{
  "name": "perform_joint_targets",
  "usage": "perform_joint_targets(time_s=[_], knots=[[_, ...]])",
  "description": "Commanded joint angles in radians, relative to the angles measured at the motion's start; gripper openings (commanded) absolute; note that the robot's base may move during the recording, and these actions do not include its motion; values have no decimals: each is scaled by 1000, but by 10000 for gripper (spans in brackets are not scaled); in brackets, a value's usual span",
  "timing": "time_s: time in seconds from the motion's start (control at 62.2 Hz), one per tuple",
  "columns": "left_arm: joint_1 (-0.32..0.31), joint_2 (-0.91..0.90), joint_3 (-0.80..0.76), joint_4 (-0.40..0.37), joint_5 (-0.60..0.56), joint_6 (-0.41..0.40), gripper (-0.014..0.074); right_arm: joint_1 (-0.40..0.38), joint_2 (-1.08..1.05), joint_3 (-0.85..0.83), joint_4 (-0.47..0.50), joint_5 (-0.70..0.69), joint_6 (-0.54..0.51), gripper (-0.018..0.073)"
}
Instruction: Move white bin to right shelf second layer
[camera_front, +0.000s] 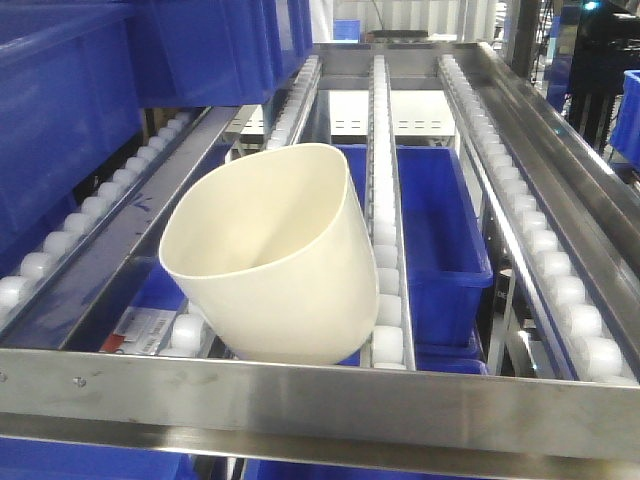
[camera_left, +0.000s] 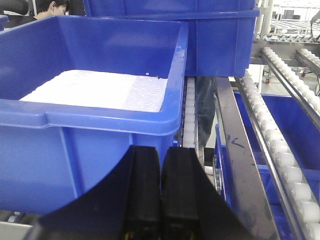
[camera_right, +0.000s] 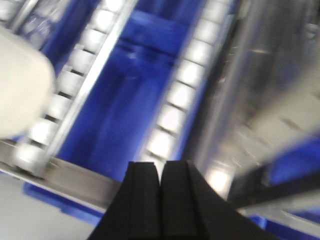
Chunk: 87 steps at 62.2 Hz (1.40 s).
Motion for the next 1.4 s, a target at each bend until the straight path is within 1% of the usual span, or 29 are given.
perform_joint_targets(time_s=[0.0,0.08,0.177,0.354,0.499,0.852,0.933,0.965,1.045,1.11,1.142,1.19,1.287,1.351,1.383], knots=[[-5,-15,27,-5,-83,-5,85,-70,-102,34,44,-82,-73,55],[-5,-15,27,-5,-83,-5,85,-135,-203,90,75,-100,-107,55],[-5,-15,27,-5,-83,-5,85,-178,-313,155,78,-106,-110,55],[-5,-15,27,-5,-83,-5,85,-179,-515,246,62,-103,-109,55],[-5,-15,27,-5,-83,-5,85,-179,-635,266,61,-92,-109,55],[-5,-15,27,-5,-83,-5,85,-179,-653,272,61,-99,-109,55],[-5,-15,27,-5,-83,-5,85,-179,-653,313,47,-149,-109,55],[-5,-15,27,-5,-83,-5,85,-179,-654,337,47,-190,-109,55],[-5,-15,27,-5,-83,-5,85,-179,-670,411,48,-357,-103,55],[-5,-15,27,-5,-83,-5,85,-179,-704,476,48,-521,-103,55],[-5,-15,27,-5,-83,-5,85,-179,-724,500,48,-574,-103,55],[-5,-15,27,-5,-83,-5,85,-179,-751,529,48,-608,-103,55],[-5,-15,27,-5,-83,-5,85,-179,-804,596,66,-618,-103,55],[-5,-15,27,-5,-83,-5,85,-179,-800,650,88,-675,-103,55],[-5,-15,27,-5,-83,-5,85,-179,-802,642,89,-636,-102,55]])
